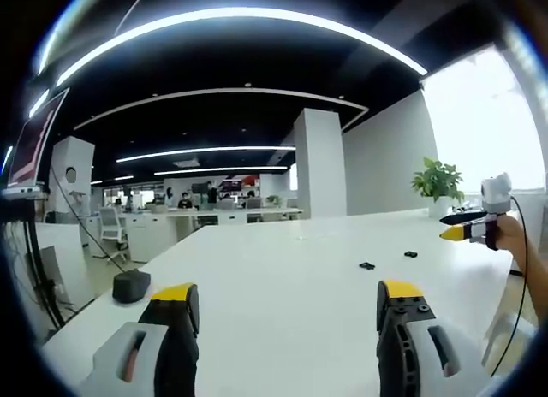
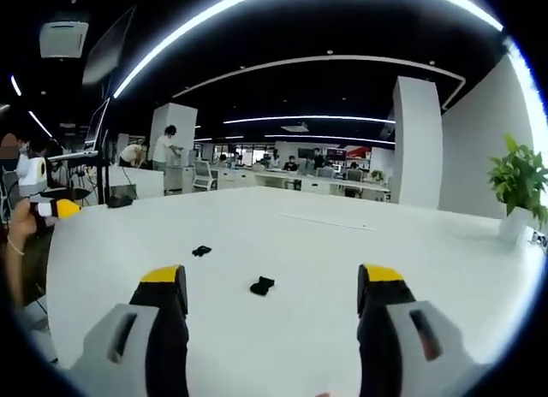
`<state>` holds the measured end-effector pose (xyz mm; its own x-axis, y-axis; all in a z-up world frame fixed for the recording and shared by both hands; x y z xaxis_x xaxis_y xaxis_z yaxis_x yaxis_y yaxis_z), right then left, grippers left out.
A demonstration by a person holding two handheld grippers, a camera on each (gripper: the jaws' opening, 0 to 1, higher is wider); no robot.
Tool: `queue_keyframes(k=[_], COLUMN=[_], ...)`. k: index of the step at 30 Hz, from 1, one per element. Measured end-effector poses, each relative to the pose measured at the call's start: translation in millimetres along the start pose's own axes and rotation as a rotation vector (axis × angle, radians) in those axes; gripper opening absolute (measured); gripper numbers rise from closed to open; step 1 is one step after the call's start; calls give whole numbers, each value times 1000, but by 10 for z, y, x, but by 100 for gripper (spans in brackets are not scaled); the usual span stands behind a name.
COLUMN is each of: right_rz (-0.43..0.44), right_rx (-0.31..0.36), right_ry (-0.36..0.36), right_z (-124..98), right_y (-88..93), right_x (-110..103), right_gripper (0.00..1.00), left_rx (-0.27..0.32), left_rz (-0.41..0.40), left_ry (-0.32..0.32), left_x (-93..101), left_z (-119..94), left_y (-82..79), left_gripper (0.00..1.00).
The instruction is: Snap the two parts of the plastic buckle together until the buckle closes and remains connected.
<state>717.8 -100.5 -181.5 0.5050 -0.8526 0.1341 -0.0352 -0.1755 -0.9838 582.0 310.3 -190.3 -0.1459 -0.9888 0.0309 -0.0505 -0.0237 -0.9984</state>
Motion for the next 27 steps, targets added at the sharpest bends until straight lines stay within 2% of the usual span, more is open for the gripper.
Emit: queue_keyframes(k=[8,17,27], right_rz=[15,21,-14], right_rx=[-9,-15,-57], right_ry=[-85,-117,-171], right_z=[61,124,229], right_y=[36,64,84], right_x=[-14,35,105], right_gripper=[82,81,80], left_rx=[-8,-5,-5], left_rz=[6,11,12], left_ry=[8,23,33], left_x=[25,65,96], left_z=[13,16,18], left_y=[8,-3,-5], left_gripper=[87,87,87])
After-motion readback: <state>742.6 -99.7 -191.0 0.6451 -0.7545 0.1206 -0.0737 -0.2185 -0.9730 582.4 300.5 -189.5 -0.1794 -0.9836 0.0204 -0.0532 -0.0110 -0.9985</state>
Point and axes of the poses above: the point that each gripper's makers call its tool centre point, and the gripper's own axes: z roughly forward along the fingers, x roughly to its right, y roughly out of its underside, the point moved 9 cm from there along -z, roughly backward along the fingers, and after that the axes turned 1 degree about y, right-handed, at the moved point
